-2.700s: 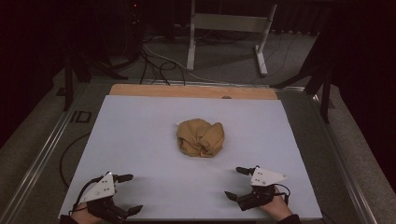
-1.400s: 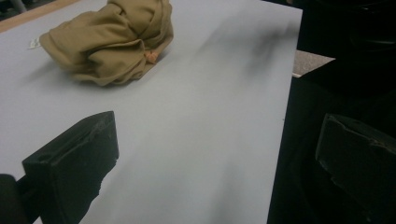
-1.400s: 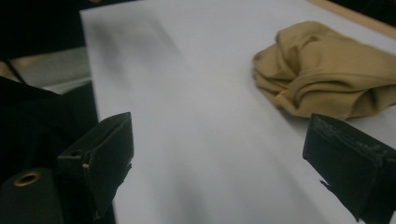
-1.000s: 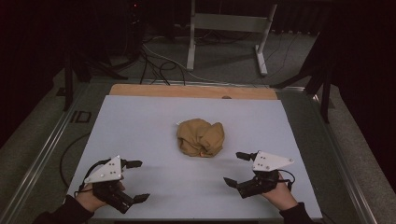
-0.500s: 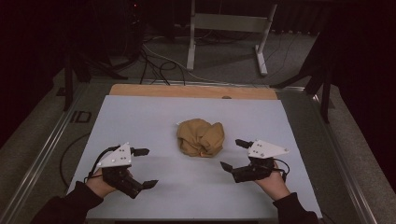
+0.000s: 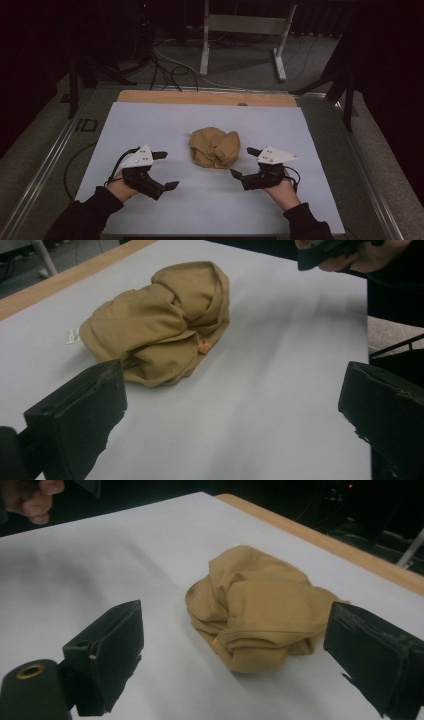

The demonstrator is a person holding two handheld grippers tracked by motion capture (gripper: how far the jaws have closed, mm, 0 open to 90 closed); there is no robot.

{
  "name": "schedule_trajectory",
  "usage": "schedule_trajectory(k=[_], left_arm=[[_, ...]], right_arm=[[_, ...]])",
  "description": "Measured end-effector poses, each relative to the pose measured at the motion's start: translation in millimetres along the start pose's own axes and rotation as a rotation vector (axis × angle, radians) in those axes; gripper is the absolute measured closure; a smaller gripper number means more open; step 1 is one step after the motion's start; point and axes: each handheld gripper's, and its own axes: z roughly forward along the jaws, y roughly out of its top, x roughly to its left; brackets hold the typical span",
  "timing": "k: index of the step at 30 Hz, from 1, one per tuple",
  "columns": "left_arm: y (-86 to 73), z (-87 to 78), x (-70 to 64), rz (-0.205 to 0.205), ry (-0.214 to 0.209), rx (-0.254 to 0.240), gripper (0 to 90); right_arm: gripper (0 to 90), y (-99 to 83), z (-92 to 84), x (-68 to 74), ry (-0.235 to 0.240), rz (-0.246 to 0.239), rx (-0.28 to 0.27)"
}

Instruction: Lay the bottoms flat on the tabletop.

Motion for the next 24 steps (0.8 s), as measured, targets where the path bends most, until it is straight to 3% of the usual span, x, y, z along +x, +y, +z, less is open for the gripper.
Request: schedule_trajectory(k=[6,7,11,13,16,17,20,24], left_arm=[[1.1,19.9,2.3,-0.033,0.073,0.004,0.1],[0.8,26.7,4.2,-0.054,0.094,0.011,0.1],[-1.3,38.9,7.0,-0.057,0.117,0.013,0.1],[-2.3,45.4,6.3,-0.049,0.151,0.013,0.1],[-3.0,51.1,6.5,-0.041,0.144,0.007,0.1],[-4.5,58.0,6.1,-0.018,0.179,0.010,0.2],[-6.6,69.1,7.1,-0.033,0.148,0.028,2.3],[-7.1,77.0,5.8,-0.066,0.146,0.045,2.4]], right_arm=[[9.5,-7.8,15.7,1.1,-0.038,0.054,0.017],[9.4,-9.5,18.5,1.5,-0.043,0.063,0.022],[9.6,-17.2,27.6,3.7,-0.071,0.084,0.038],[9.6,-21.0,30.6,4.2,-0.090,0.099,0.052],[11.0,-25.4,34.4,5.2,-0.141,0.129,0.073],[12.0,-26.6,35.6,5.2,-0.149,0.137,0.081],[15.9,-30.0,39.4,8.0,-0.171,0.143,0.111],[21.4,-32.8,45.1,12.0,-0.190,0.132,0.148]])
